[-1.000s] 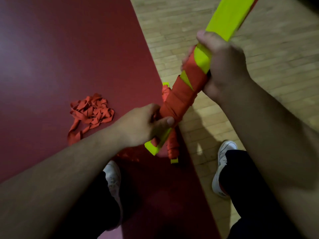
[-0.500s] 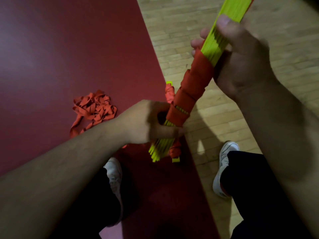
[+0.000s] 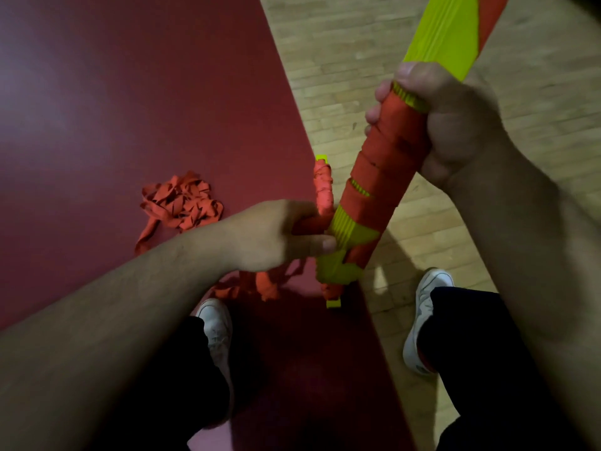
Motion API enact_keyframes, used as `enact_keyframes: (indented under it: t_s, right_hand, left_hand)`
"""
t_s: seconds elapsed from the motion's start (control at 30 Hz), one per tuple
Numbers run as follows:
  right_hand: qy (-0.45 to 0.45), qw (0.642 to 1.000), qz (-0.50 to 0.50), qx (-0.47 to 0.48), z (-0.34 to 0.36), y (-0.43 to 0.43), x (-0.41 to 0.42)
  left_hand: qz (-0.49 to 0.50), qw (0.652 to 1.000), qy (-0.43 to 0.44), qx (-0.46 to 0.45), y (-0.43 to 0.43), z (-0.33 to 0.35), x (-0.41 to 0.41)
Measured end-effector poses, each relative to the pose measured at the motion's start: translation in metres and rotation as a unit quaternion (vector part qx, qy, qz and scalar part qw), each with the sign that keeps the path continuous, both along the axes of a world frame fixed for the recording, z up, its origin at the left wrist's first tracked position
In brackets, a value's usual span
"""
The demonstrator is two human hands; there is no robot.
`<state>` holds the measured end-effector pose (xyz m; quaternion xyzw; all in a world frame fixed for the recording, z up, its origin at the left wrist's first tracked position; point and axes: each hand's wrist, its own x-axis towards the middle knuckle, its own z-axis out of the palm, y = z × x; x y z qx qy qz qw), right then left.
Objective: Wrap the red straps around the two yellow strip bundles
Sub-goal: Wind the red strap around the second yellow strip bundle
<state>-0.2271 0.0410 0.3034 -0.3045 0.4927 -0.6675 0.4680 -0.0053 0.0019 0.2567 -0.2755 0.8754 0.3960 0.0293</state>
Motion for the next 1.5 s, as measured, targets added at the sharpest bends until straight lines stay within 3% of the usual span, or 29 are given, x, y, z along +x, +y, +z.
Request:
enact_keyframes:
  t_s: [0.23,0.37,0.5,0.77,0.83,0.97,1.03,1.13,1.2,1.3,1.5]
  right_hand:
    - [0.087,0.99,-0.11,-0.019,-0.004,-0.004,0.016]
    - [0.135,0.978,-0.16,-0.006,-0.007,-0.005,0.026]
    - [0.199,0.962,-0.186,0.005,-0.008,-0.005,0.037]
    - [0.201,0.954,-0.219,-0.028,0.008,0.002,0.043]
    - [0.18,0.966,-0.185,-0.036,0.01,0.004,0.042]
    - [0.037,0.997,-0.012,-0.064,0.013,0.009,0.025]
    - [-0.019,0.994,0.083,-0.069,0.012,0.011,0.01]
    - [-0.162,0.958,0.221,-0.089,0.011,0.017,-0.001]
    - [-0.12,0.974,0.183,-0.063,0.008,0.02,-0.002]
    - [-0.029,0.997,0.07,-0.01,0.011,0.016,0.003]
    - [0.079,0.987,-0.132,0.034,0.0,0.003,0.011]
  left_hand:
    - [0.032,0.995,-0.025,-0.086,0.001,-0.004,-0.005]
    - [0.085,0.993,-0.023,-0.08,0.018,-0.007,-0.012]
    - [0.123,0.98,-0.019,-0.154,0.024,-0.012,-0.015]
    - [0.187,0.951,0.003,-0.247,0.04,-0.014,-0.023]
    - [0.167,0.959,0.04,-0.226,0.036,-0.016,-0.022]
    - [0.064,0.985,0.121,-0.109,0.029,-0.007,-0.015]
    - [-0.004,0.991,0.125,-0.047,0.032,0.0,-0.012]
    - [-0.051,0.987,0.134,0.067,0.032,0.007,-0.007]
    - [-0.052,0.987,0.122,0.088,0.03,0.007,-0.007]
    - [-0.029,0.996,0.085,0.017,0.028,0.003,-0.01]
    - [0.033,0.997,0.003,-0.069,0.018,-0.004,-0.008]
